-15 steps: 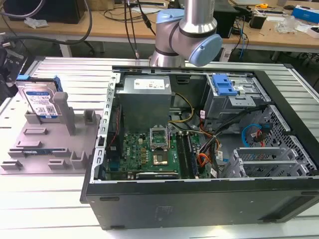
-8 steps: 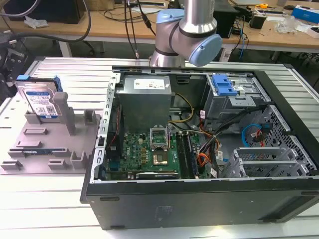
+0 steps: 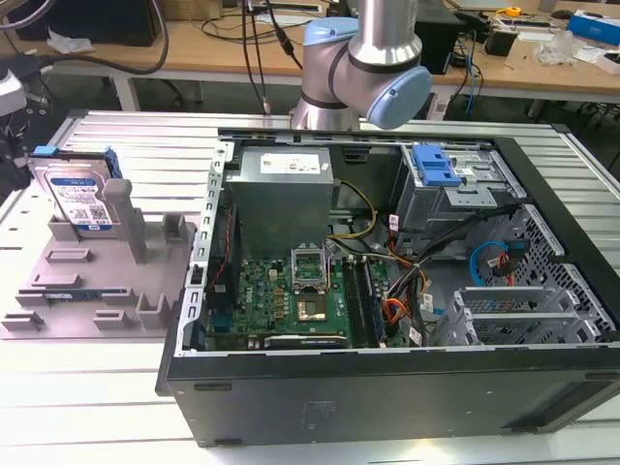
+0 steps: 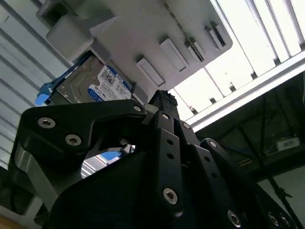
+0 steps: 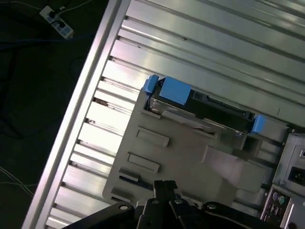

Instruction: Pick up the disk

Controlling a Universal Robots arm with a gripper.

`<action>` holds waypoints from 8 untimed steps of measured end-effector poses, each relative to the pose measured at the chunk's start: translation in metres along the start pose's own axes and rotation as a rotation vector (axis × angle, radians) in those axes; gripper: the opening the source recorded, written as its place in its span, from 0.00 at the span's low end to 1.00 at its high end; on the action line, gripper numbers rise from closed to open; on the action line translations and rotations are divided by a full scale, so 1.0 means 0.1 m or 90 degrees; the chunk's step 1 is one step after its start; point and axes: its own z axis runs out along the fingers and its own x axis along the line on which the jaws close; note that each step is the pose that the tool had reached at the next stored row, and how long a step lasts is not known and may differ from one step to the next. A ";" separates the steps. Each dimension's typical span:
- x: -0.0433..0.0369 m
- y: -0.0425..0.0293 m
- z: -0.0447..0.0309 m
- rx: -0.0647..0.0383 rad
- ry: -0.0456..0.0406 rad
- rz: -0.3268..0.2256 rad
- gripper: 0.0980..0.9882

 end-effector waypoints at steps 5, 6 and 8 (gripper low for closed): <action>0.000 0.000 0.001 0.000 0.0029 -0.076 0.02; 0.000 0.000 0.002 0.000 0.0035 -0.093 0.08; 0.000 0.000 0.003 0.000 0.0055 -0.144 0.36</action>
